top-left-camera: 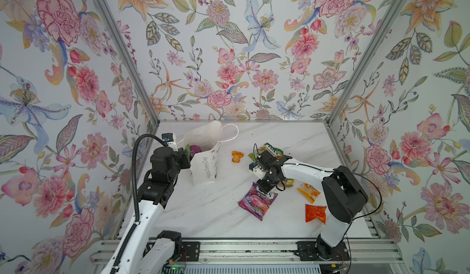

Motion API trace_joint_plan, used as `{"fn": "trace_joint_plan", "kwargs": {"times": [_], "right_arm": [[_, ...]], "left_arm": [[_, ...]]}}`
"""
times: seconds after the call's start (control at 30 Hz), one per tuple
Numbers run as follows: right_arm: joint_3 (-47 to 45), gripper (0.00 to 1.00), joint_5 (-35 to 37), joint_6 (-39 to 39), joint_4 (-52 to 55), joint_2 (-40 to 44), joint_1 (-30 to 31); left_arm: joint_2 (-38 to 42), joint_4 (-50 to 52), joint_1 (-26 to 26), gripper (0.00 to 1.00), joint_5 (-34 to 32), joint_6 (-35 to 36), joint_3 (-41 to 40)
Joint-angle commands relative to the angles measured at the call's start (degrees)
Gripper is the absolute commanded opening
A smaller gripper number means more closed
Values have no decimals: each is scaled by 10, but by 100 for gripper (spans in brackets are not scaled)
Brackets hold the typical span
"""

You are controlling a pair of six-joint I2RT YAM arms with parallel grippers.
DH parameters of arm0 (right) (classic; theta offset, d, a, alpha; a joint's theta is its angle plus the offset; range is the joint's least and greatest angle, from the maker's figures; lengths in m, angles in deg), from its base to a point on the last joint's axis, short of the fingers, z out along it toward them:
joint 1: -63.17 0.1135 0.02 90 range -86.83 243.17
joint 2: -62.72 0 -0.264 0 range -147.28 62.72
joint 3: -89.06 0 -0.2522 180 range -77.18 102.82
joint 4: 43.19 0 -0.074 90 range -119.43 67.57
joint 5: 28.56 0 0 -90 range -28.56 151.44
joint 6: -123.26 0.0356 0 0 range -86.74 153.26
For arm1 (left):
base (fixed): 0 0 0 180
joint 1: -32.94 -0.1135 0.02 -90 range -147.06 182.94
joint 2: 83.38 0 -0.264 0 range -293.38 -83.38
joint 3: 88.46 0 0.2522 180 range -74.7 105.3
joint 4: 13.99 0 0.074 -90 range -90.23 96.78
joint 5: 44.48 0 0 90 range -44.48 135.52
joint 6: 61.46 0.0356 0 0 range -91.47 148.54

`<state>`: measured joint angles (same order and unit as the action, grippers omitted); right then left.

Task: Place the snacks into the paper bag
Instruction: Pick up the snack at the center of the table.

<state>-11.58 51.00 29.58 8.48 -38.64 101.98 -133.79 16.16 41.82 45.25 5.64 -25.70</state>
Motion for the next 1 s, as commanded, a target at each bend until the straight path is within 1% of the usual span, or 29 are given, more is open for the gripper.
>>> {"fn": "trace_joint_plan", "kwargs": {"times": [0.0,0.13,0.23,0.27,0.3,0.47,0.53,0.63,0.77,0.97], "right_arm": [[-7,0,23,28,2,31,-1],[-12,0,25,59,-15,77,-9],[-11,0,29,97,-23,119,-13],[-10,0,28,109,-24,133,-33],[-10,0,26,129,-30,149,-40],[-17,0,2,217,-70,219,-63],[-17,0,-4,255,-86,242,-66],[-8,0,-10,292,-102,265,-66],[2,0,-18,326,-133,288,-66],[20,0,10,368,-142,306,-71]], "left_arm": [[-4,-30,-7,0,14,7,6],[-22,-31,-7,0,57,-3,23],[-37,-28,-6,0,83,-11,43],[-43,-23,-5,0,85,-12,52],[-49,-16,-5,0,86,-12,64],[-80,15,14,0,67,-8,120],[-94,27,30,0,49,-2,141],[-113,42,57,0,22,10,167],[-134,61,78,0,-3,15,195],[-161,85,88,0,-26,17,230]]}}
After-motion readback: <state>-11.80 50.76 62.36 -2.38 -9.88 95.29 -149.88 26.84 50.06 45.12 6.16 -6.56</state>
